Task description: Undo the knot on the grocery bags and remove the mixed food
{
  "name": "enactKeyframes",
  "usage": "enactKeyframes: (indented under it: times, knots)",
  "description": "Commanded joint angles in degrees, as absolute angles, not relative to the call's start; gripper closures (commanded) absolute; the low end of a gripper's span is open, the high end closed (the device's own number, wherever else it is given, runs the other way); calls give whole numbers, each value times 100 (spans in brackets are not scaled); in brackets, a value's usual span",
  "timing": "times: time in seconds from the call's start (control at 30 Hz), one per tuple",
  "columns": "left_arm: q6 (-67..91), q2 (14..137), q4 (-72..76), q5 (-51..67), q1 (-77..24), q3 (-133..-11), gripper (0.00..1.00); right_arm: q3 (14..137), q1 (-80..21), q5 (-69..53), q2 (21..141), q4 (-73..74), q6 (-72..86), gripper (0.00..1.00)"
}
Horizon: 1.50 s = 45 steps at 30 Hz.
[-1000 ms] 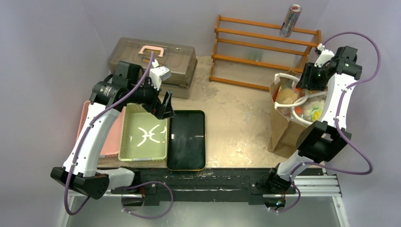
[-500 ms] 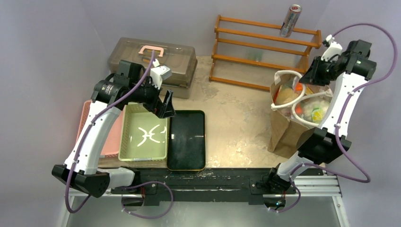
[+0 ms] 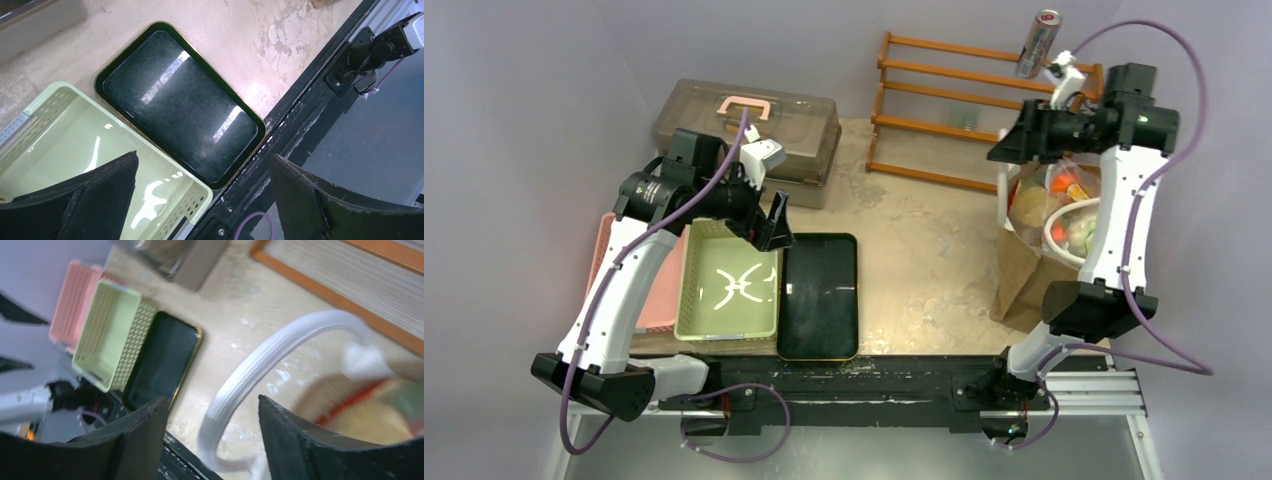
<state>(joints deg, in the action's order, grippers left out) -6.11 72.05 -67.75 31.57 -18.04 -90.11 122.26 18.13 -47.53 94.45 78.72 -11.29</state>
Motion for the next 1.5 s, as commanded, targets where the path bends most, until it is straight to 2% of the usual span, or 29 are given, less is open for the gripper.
enactKeyframes:
  times: [0.0, 0.1, 0.2, 0.33, 0.4, 0.57, 0.73, 1.17, 1.47]
  knots:
    - [-608, 7077, -6577, 3307, -1819, -8943, 0, 12313, 981, -5324, 9606, 7912, -1342, 28]
    - [-574, 7076, -6540, 3296, -1819, -8905, 0, 12478, 645, -4964, 9796, 8198, -1800, 17]
    - [-546, 7077, -6526, 3315, -1819, -8887, 0, 12575, 617, -4750, 9891, 8456, -2076, 12]
    - [-536, 7044, -6550, 3323, -1819, -8892, 0, 12924, 960, -3861, 9663, 8595, -2287, 12]
    - [-549, 7019, -6572, 3295, -1813, -8913, 0, 13024, 1216, -3048, 9469, 8599, -2400, 14]
    - [-636, 6980, -6609, 3255, -1819, -8927, 0, 11887, 1839, -1490, 8810, 8533, -3018, 21]
    - [-660, 7020, -6510, 3371, -1819, -8780, 0, 11489, 2145, -1156, 8731, 8166, -2855, 19]
    - [-597, 7082, -6171, 3562, -1819, -8703, 0, 11962, 2147, -501, 10256, 6954, -1864, 10]
    - [-647, 6927, -6137, 3469, -1819, -8526, 0, 11941, 2177, 352, 10187, 7334, -2181, 1]
